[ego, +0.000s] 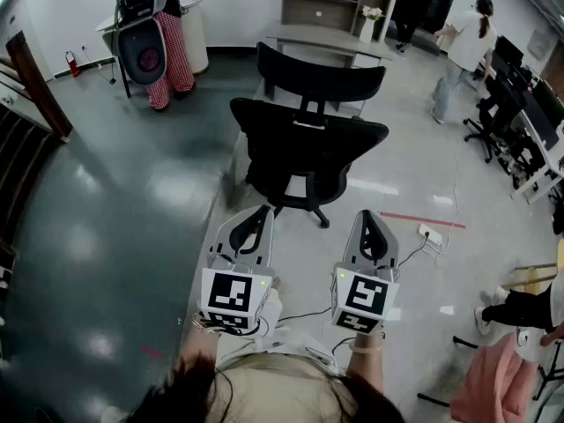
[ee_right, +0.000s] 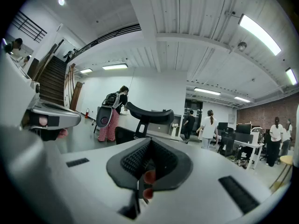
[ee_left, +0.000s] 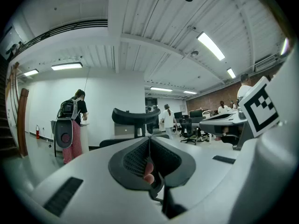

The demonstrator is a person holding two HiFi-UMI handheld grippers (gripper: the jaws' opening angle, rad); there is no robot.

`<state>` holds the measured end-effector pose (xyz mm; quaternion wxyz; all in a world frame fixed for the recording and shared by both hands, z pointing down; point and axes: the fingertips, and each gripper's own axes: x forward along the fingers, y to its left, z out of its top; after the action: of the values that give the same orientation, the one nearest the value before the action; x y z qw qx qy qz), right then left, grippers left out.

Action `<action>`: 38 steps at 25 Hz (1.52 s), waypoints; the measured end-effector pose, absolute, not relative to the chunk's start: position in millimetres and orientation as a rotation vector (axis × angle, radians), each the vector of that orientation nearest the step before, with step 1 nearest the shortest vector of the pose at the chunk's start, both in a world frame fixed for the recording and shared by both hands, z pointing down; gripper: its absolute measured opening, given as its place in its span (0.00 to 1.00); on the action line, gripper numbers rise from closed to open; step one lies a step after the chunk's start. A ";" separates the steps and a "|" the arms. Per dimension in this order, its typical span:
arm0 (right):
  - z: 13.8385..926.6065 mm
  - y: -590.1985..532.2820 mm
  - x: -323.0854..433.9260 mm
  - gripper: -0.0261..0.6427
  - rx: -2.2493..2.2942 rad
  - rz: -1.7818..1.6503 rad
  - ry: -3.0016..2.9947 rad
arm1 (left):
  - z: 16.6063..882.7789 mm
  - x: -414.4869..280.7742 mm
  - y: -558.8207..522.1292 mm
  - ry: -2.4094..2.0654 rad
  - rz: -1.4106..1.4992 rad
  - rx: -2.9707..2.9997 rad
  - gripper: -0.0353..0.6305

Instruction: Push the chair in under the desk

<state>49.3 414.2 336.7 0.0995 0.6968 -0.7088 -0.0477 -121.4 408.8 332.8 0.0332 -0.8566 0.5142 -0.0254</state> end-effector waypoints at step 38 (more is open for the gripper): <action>360.6 268.0 39.7 0.08 1.921 -0.115 -2.099 | 361.2 -141.5 244.9 1.628 -0.245 -2.632 0.08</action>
<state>39.7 268.0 360.6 0.1464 0.6672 -0.7293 -0.0398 -141.5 244.9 361.2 0.0185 -0.8477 0.5243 -0.0788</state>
